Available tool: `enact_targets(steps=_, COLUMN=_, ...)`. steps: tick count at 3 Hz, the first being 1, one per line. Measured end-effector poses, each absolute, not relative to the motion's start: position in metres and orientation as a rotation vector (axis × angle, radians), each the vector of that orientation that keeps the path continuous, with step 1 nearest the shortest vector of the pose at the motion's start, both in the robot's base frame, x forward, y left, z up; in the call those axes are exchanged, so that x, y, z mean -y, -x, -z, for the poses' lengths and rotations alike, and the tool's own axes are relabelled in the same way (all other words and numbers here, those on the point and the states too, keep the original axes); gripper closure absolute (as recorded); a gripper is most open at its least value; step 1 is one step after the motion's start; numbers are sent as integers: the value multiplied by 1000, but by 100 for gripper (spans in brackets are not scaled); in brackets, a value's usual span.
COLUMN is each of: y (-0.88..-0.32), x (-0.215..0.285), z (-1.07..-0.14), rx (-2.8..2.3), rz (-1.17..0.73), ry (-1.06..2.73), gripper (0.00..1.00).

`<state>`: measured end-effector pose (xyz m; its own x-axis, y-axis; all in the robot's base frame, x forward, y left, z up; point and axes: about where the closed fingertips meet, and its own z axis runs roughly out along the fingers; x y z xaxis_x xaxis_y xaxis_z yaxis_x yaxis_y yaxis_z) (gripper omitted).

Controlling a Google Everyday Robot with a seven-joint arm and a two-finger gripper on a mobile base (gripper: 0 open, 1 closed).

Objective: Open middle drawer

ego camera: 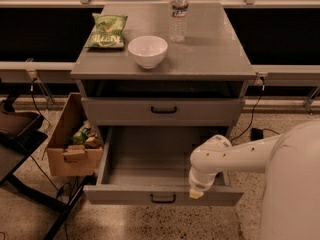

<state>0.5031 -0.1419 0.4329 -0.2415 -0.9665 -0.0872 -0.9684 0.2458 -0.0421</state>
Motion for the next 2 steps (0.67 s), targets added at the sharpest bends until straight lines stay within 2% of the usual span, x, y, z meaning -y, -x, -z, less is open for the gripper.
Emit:
enact_targets(steps=1, y=-503, x=142, z=-433, rx=-2403, rz=-31, ry=1873, gripper=13)
enact_targets(steps=2, y=-503, x=142, z=-433, rx=-2403, rz=-31, ry=1873, gripper=0)
